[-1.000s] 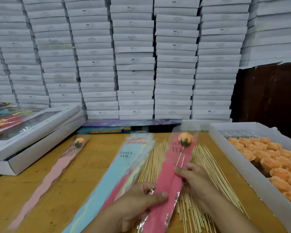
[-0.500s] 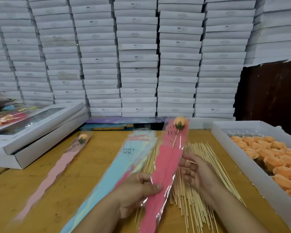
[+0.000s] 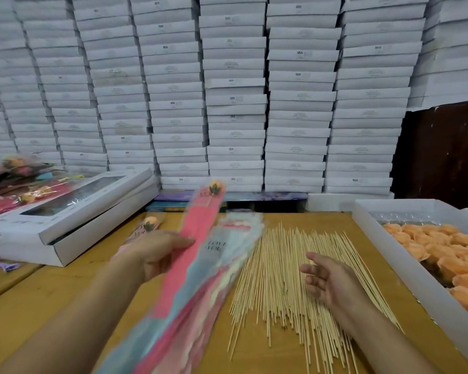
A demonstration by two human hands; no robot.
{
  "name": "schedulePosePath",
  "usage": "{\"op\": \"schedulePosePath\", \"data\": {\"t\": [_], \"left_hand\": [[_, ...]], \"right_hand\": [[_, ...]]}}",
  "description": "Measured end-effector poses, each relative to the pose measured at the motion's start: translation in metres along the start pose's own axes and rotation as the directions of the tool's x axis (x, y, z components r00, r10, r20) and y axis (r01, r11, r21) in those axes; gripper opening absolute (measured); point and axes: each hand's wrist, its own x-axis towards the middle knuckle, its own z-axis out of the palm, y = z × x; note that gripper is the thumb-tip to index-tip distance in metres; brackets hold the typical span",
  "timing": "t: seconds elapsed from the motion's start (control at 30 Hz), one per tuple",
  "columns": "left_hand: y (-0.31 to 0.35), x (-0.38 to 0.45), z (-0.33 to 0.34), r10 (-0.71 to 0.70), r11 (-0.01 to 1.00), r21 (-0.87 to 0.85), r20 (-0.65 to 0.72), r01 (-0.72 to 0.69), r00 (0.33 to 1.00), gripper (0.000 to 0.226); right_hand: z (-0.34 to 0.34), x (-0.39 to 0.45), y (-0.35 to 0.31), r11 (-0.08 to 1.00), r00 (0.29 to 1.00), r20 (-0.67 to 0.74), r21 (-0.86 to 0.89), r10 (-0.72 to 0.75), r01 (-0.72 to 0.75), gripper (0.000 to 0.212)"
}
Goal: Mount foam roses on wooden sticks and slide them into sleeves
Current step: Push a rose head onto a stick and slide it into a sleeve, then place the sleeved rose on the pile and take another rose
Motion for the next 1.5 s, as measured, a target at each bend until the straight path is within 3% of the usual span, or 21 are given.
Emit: {"op": "schedulePosePath", "data": {"t": [0.1, 0.2, 0.3, 0.37, 0.47, 0.53, 0.63, 0.7, 0.83, 0.93, 1.1, 1.2, 1.33, 1.43, 1.5], "left_hand": [[-0.011, 0.010, -0.038, 0.063, 0.979, 0.204, -0.193, -0.022, 0.979, 0.006], [-0.033, 0.010, -0.066, 0.142, 0.931, 0.366, -0.383, 0.009, 0.913, 0.026], [-0.061, 0.007, -0.083, 0.192, 0.910, 0.414, -0.475, 0.025, 0.859, 0.052], [-0.075, 0.008, -0.089, 0.232, 0.804, 0.581, -0.499, 0.124, 0.835, 0.059], [-0.081, 0.007, -0.086, 0.311, 0.528, 0.806, -0.478, 0.269, 0.821, 0.057], [-0.078, 0.003, -0.068, 0.409, 0.419, 0.881, -0.400, 0.221, 0.820, 0.051], [-0.082, -0.003, -0.027, 0.431, 0.463, 0.886, -0.223, -0.002, 0.875, 0.054], [-0.085, -0.006, -0.001, 0.342, 0.484, 0.870, -0.089, -0.094, 0.936, 0.068], [-0.083, -0.016, 0.033, 0.140, 0.418, 0.904, 0.032, -0.088, 0.990, 0.093], [-0.078, -0.025, 0.049, 0.081, 0.400, 0.911, 0.075, -0.101, 0.994, 0.105], [-0.076, -0.032, 0.068, 0.197, 0.359, 0.927, 0.037, -0.107, 0.980, 0.079], [-0.080, -0.028, 0.073, 0.169, 0.314, 0.945, 0.034, -0.087, 0.985, 0.064], [-0.093, -0.020, 0.072, 0.141, 0.264, 0.963, 0.015, -0.052, 0.990, 0.065], [-0.102, -0.018, 0.071, 0.195, 0.285, 0.958, -0.014, -0.043, 0.981, 0.067], [-0.104, -0.017, 0.072, 0.221, 0.313, 0.949, -0.029, -0.042, 0.975, 0.067]], "right_hand": [[-0.001, -0.001, -0.002, 1.000, 1.000, -0.006, 0.007, -0.009, 0.009, 0.022], [-0.002, -0.002, -0.002, 1.000, 1.000, -0.014, -0.005, -0.021, 0.021, 0.020], [-0.002, -0.004, -0.001, 1.000, 0.999, -0.024, -0.017, -0.025, 0.024, 0.019], [-0.001, -0.005, -0.001, 0.999, 0.999, -0.028, -0.021, -0.028, 0.027, 0.019], [-0.002, -0.006, -0.002, 0.999, 0.999, -0.034, -0.034, -0.037, 0.036, 0.022], [-0.002, -0.006, -0.002, 0.998, 0.999, -0.035, -0.044, -0.039, 0.038, 0.022], [-0.001, -0.007, -0.002, 0.998, 0.999, -0.035, -0.058, -0.041, 0.039, 0.023], [-0.001, -0.007, -0.001, 0.997, 0.998, -0.037, -0.067, -0.047, 0.045, 0.023], [-0.002, -0.008, -0.001, 0.996, 0.997, -0.048, -0.072, -0.053, 0.049, 0.023], [-0.003, -0.007, 0.000, 0.996, 0.997, -0.054, -0.073, -0.056, 0.052, 0.023], [0.000, -0.009, 0.000, 0.975, 0.991, -0.102, -0.215, -0.081, 0.058, 0.025], [-0.003, -0.016, -0.016, 0.937, 0.989, -0.103, -0.342, -0.108, 0.067, 0.028], [-0.026, -0.028, -0.061, 0.787, 0.971, 0.016, -0.584, -0.237, 0.201, 0.022], [-0.060, -0.031, -0.101, 0.497, 0.909, 0.022, -0.832, -0.416, 0.247, 0.018], [-0.088, -0.029, -0.124, 0.270, 0.897, -0.006, -0.954, -0.441, 0.127, 0.022]]}}
